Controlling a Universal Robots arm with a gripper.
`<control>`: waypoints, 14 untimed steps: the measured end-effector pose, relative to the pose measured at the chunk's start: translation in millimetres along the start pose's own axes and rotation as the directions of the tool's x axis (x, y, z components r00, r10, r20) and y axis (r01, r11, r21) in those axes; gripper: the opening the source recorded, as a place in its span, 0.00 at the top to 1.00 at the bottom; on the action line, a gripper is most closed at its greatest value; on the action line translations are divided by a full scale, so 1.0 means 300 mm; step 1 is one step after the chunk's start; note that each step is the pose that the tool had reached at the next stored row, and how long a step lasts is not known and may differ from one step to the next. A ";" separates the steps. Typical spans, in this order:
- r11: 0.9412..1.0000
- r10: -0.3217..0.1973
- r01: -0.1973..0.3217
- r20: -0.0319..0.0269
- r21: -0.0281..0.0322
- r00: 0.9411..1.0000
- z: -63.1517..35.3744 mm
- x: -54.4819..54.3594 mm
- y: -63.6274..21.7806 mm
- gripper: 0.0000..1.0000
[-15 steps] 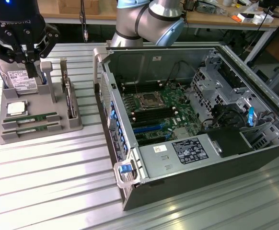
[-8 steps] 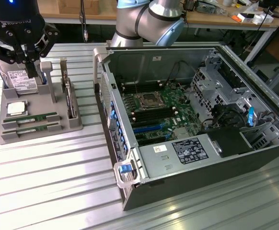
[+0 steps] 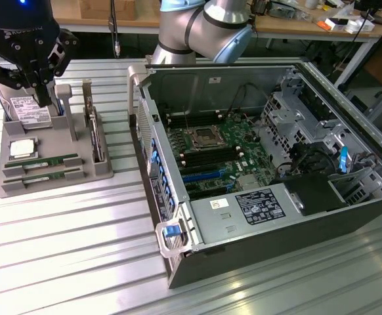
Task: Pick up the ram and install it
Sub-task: 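Pick up the ram and move it above insertion slot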
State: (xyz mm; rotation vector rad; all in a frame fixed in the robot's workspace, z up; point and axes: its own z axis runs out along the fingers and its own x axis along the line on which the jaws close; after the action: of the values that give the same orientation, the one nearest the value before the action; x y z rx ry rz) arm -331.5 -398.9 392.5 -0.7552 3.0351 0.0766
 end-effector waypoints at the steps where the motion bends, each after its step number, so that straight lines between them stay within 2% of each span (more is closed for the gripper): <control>1: 1.000 -0.017 0.017 -0.001 0.000 1.000 0.000 0.000 0.000 0.90; 6: 0.994 -0.109 0.109 -0.005 -0.003 0.994 0.000 0.000 0.000 0.90; 7: 0.984 -0.176 0.176 -0.007 -0.005 0.984 0.000 0.000 0.000 0.90; 14: 0.960 -0.281 0.281 -0.011 -0.009 0.960 0.000 0.000 0.000 0.90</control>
State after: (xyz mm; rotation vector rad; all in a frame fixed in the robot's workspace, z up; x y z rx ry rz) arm -331.5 -399.0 392.5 -1.1821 2.9032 0.0788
